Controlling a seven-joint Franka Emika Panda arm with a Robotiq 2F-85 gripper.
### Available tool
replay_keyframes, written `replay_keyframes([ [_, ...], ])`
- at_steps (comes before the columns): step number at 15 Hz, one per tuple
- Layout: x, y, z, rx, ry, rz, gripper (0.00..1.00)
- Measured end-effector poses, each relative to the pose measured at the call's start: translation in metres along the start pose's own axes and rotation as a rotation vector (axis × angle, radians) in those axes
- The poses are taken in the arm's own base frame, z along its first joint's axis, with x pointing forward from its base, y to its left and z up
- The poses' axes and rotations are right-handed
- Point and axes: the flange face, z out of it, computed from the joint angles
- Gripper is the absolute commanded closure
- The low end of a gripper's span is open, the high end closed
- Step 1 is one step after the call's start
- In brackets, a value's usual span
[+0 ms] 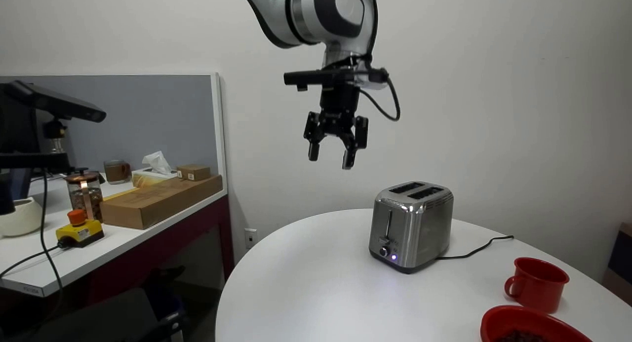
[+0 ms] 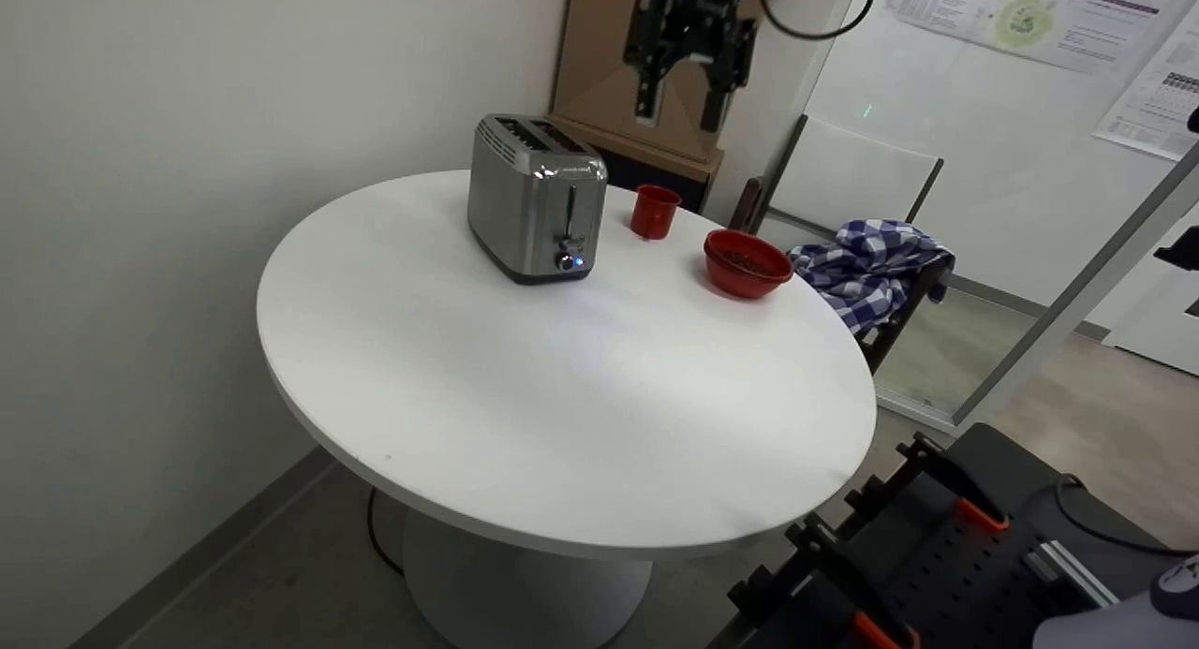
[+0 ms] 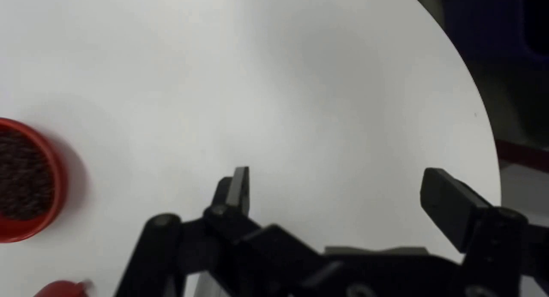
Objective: Push the lever of the toaster down
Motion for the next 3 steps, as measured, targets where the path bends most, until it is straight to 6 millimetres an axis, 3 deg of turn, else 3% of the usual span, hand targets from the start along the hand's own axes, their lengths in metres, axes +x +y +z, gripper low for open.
replay_keyframes([
  [1, -0.011, 0.001, -0.018, -0.032, 0.003, -0.013, 0.00],
  [3, -0.025, -0.001, -0.034, -0.052, 0.017, -0.022, 0.00],
])
